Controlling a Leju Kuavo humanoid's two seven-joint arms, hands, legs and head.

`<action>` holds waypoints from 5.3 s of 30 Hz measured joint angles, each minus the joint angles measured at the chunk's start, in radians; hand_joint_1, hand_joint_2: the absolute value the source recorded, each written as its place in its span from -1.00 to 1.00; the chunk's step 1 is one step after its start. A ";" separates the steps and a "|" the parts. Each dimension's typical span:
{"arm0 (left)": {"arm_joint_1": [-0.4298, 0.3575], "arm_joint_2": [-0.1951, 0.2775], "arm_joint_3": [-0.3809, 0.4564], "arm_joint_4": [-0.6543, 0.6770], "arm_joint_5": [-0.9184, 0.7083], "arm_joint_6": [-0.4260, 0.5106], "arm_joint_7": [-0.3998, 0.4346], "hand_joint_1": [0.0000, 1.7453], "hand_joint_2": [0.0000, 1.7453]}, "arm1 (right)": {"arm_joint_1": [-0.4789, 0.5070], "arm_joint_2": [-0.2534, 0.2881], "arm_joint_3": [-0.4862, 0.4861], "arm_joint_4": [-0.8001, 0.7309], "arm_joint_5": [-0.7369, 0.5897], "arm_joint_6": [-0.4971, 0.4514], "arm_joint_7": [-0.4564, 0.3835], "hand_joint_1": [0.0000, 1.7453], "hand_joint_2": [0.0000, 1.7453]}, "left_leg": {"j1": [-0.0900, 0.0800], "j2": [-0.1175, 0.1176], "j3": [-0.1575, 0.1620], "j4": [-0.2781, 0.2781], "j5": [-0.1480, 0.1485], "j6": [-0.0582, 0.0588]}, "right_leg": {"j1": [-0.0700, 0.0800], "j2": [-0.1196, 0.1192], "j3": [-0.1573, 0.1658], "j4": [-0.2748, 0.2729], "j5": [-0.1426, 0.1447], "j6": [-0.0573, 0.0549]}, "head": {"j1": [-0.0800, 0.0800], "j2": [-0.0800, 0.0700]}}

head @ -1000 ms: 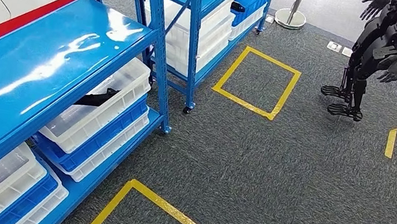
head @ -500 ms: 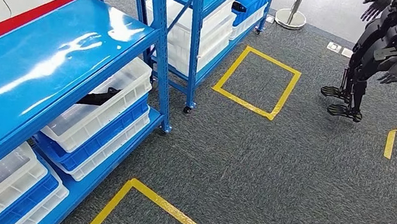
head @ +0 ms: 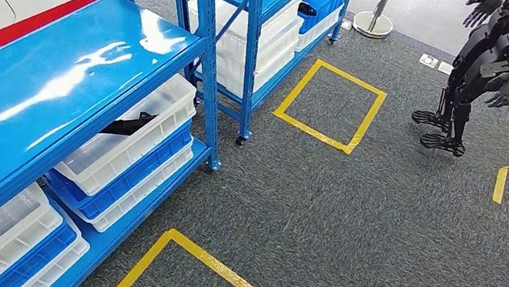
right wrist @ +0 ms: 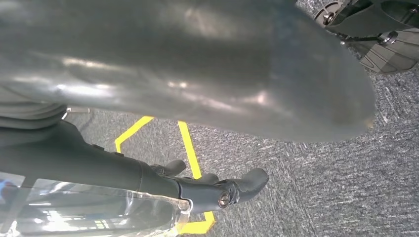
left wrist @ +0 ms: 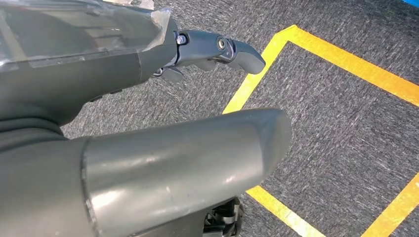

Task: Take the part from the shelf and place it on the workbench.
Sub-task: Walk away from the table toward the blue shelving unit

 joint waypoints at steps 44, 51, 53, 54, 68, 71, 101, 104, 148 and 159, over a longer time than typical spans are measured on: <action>-0.001 0.001 0.026 -0.008 -0.011 0.001 0.004 -1.00 -1.00 | -0.005 0.011 -0.005 -0.004 0.025 0.008 -0.007 -1.00 -1.00 | -0.021 0.029 -0.014 0.004 -0.001 0.064 | 0.019 -0.005 0.005 0.021 -0.033 -0.008 | -0.005 0.000; 0.001 -0.005 0.028 -0.008 -0.009 0.003 0.007 -1.00 -1.00 | -0.002 0.002 -0.005 -0.005 0.035 0.011 -0.004 -1.00 -1.00 | -0.011 0.020 0.026 -0.019 -0.010 0.057 | 0.009 -0.004 -0.141 0.237 -0.072 0.019 | -0.003 0.000; 0.001 -0.006 0.029 -0.008 -0.009 0.003 0.007 -1.00 -1.00 | -0.002 0.001 -0.005 -0.005 0.037 0.012 -0.003 -1.00 -1.00 | -0.010 0.017 0.037 -0.015 -0.023 0.047 | 0.003 -0.004 -0.082 0.095 -0.001 0.039 | -0.002 0.000; 0.001 -0.006 0.029 -0.008 -0.009 0.004 0.007 -1.00 -1.00 | -0.003 0.001 -0.005 -0.005 0.038 0.012 -0.003 -1.00 -1.00 | -0.012 0.016 0.040 -0.012 -0.030 0.041 | 0.002 -0.003 -0.056 0.039 0.022 0.039 | -0.002 0.000; 0.003 -0.006 0.029 -0.008 -0.012 0.004 0.009 -1.00 -1.00 | -0.005 0.000 -0.005 -0.005 0.037 0.013 -0.001 -1.00 -1.00 | 0.010 0.027 -0.081 0.147 -0.044 0.002 | -0.003 -0.001 -0.008 -0.004 0.009 -0.022 | -0.007 0.000; 0.000 -0.007 0.029 -0.008 -0.012 0.004 0.010 -1.00 -1.00 | -0.005 0.000 -0.005 -0.005 0.036 0.012 -0.001 -1.00 -1.00 | 0.002 0.029 -0.022 0.019 -0.006 0.008 | 0.003 -0.002 -0.002 -0.004 0.000 -0.006 | -0.006 0.000; -0.003 -0.006 0.028 -0.010 -0.042 -0.007 0.028 -1.00 -1.00 | 0.017 0.000 -0.038 -0.006 0.022 -0.012 -0.014 -1.00 -1.00 | 0.014 0.027 -0.034 0.037 -0.003 -0.005 | 0.004 0.001 0.002 -0.001 -0.005 -0.011 | -0.006 0.000; -0.002 -0.007 0.028 -0.010 -0.041 -0.007 0.031 -1.00 -1.00 | 0.017 0.000 -0.039 -0.006 0.023 -0.012 -0.013 -1.00 -1.00 | 0.004 0.025 -0.025 0.016 0.000 -0.002 | 0.010 -0.002 0.003 0.000 -0.010 -0.007 | -0.005 0.000; 0.000 -0.009 0.037 -0.010 -0.048 0.032 0.023 -1.00 -1.00 | 0.021 -0.001 -0.063 -0.009 0.056 -0.012 -0.017 -1.00 -1.00 | 0.002 -0.022 0.009 -0.012 0.001 0.038 | 0.002 0.004 -0.075 0.133 -0.039 0.030 | 0.003 0.000; 0.001 -0.007 0.040 -0.010 -0.048 0.033 0.023 -1.00 -1.00 | 0.017 0.001 -0.064 -0.010 0.057 -0.010 -0.017 -1.00 -1.00 | 0.004 0.018 -0.118 0.249 -0.139 -0.008 | 0.000 -0.017 -0.012 -0.006 0.014 -0.027 | -0.006 0.000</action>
